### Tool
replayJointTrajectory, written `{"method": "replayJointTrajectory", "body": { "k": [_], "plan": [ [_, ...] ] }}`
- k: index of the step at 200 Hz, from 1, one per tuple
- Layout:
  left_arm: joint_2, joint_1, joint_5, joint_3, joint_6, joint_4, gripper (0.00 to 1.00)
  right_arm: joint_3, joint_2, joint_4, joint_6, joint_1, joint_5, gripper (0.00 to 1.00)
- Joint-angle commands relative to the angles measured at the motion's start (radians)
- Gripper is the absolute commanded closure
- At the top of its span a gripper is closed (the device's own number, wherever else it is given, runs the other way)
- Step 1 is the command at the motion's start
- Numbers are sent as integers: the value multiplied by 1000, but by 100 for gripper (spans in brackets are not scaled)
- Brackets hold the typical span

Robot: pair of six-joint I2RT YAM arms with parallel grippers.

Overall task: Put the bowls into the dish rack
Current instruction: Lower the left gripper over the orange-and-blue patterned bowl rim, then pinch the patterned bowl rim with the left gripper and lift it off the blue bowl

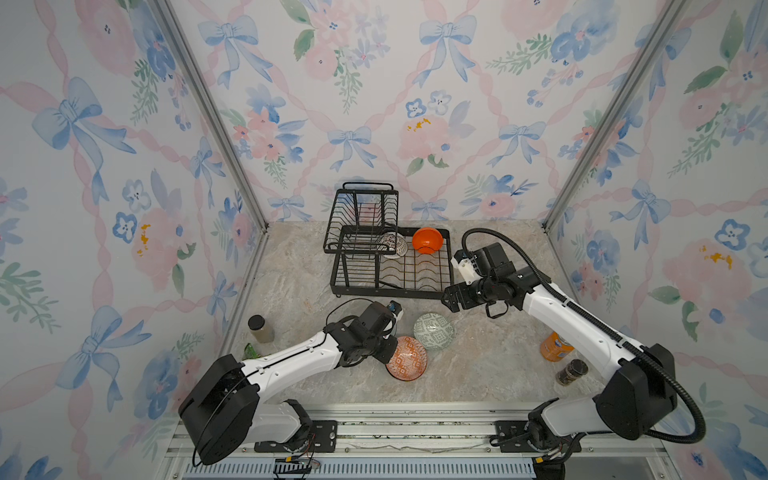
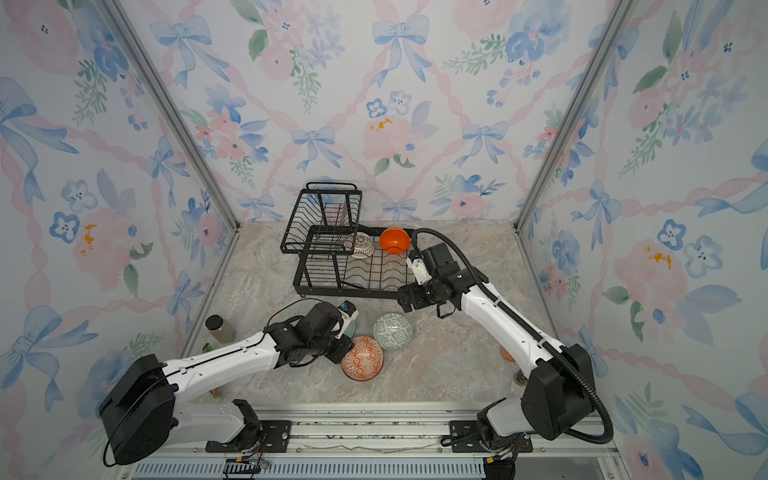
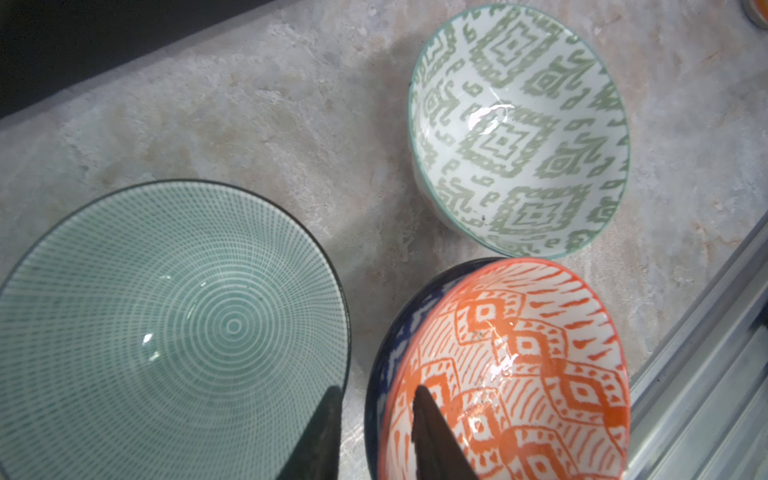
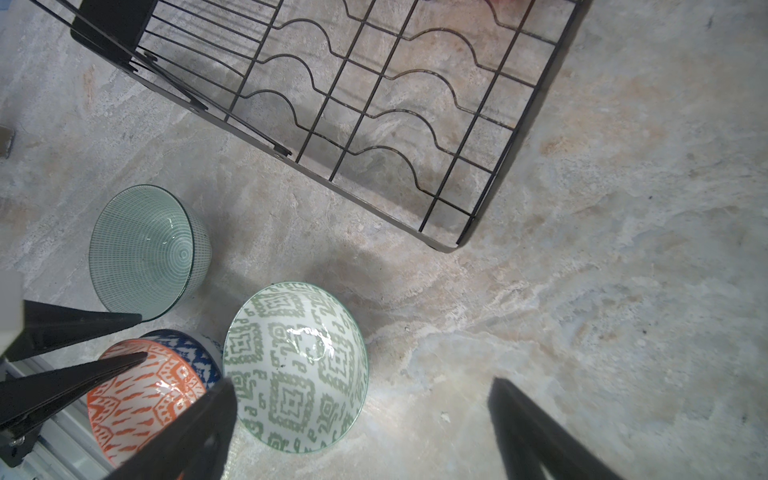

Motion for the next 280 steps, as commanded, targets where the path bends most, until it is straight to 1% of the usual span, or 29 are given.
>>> {"method": "replayJointTrajectory", "body": {
  "k": [1, 15, 29, 69, 93, 110, 140, 145, 215, 280],
  "plan": [
    [7, -7, 11, 7, 4, -9, 73, -11, -3, -20, -8, -3, -6, 3],
    [9, -7, 13, 7, 3, -9, 76, -11, -2, -18, -7, -3, -6, 3],
    [10, -7, 15, 8, 4, -9, 82, -12, -2, -18, -8, -3, -6, 3],
    [8, -7, 18, 13, 4, -10, 91, -14, -3, -18, -9, -3, -2, 3],
    [4, -7, 17, 13, 5, -14, 95, -18, -4, -19, -9, -3, -2, 3],
    [8, -7, 18, 13, 10, -14, 100, -20, -7, -14, -8, -4, -9, 3],
    [9, -7, 15, 13, 15, -16, 100, -21, -7, -14, -6, -4, -12, 3],
    [7, -7, 15, 45, 17, -15, 100, -20, -6, -16, -8, -5, -11, 3],
    [-14, -7, -13, 96, 38, -56, 100, -19, -9, -15, -7, -6, -25, 3],
    [-71, -6, -77, 135, 61, -96, 100, 2, -1, -22, -6, -5, -37, 3]
  ]
}}
